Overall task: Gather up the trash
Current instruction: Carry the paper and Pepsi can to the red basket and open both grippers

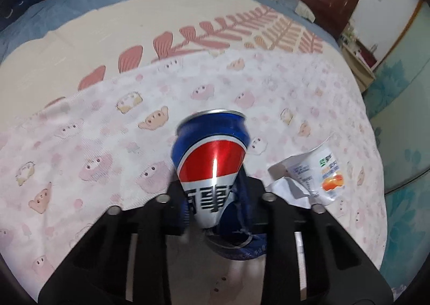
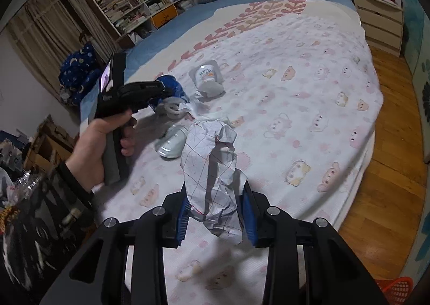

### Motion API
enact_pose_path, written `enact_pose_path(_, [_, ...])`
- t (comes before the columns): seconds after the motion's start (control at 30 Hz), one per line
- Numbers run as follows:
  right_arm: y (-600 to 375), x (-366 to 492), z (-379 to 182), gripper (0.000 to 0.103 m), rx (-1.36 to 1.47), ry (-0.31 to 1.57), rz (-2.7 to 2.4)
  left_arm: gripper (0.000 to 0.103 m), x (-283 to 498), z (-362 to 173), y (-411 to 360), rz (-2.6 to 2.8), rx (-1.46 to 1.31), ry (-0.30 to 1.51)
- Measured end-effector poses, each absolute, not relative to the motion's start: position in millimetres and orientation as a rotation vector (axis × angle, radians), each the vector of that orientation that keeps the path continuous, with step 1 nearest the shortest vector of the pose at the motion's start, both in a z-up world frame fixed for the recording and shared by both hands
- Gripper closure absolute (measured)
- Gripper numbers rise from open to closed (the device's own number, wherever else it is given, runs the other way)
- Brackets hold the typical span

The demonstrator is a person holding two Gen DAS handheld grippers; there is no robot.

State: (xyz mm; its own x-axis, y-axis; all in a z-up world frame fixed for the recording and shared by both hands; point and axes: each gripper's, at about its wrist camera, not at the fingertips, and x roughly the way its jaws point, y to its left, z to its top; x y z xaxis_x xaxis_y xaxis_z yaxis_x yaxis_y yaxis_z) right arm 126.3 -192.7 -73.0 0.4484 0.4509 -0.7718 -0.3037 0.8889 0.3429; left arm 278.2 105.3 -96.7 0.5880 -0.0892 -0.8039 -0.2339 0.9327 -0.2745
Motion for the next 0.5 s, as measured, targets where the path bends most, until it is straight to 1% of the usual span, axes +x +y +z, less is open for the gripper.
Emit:
enact_pose_path(0.03, [-191.0, 125.9, -73.0, 0.068, 0.161, 1.002, 0.467, 0.084, 275.2, -93.1, 105.4, 0.089, -0.370, 0.932])
enact_pose_path(0.07, [-189.0, 126.3, -72.3, 0.068, 0.167, 1.004, 0.468, 0.091, 271.3, -88.7, 105.2, 0.092, -0.362, 0.921])
enact_pose_path(0.17, [-187.3, 124.7, -70.1, 0.068, 0.161, 0.988, 0.475, 0.092, 261.0, -74.2, 106.7, 0.095, -0.361, 0.892])
enact_pose_path(0.33, [-188.2, 123.8, -64.8, 0.068, 0.172, 0.965, 0.466, 0.092, 235.8, -31.6, 102.6, 0.095, -0.343, 0.800])
enact_pose_path(0.43, [-190.5, 120.8, -56.9, 0.068, 0.173, 0.924, 0.462, 0.092, 212.3, 0.7, 86.1, 0.092, -0.275, 0.740])
enact_pose_path(0.5, [-193.9, 115.6, -49.3, 0.068, 0.178, 0.885, 0.451, 0.092, 192.9, 23.7, 68.3, 0.100, -0.180, 0.697])
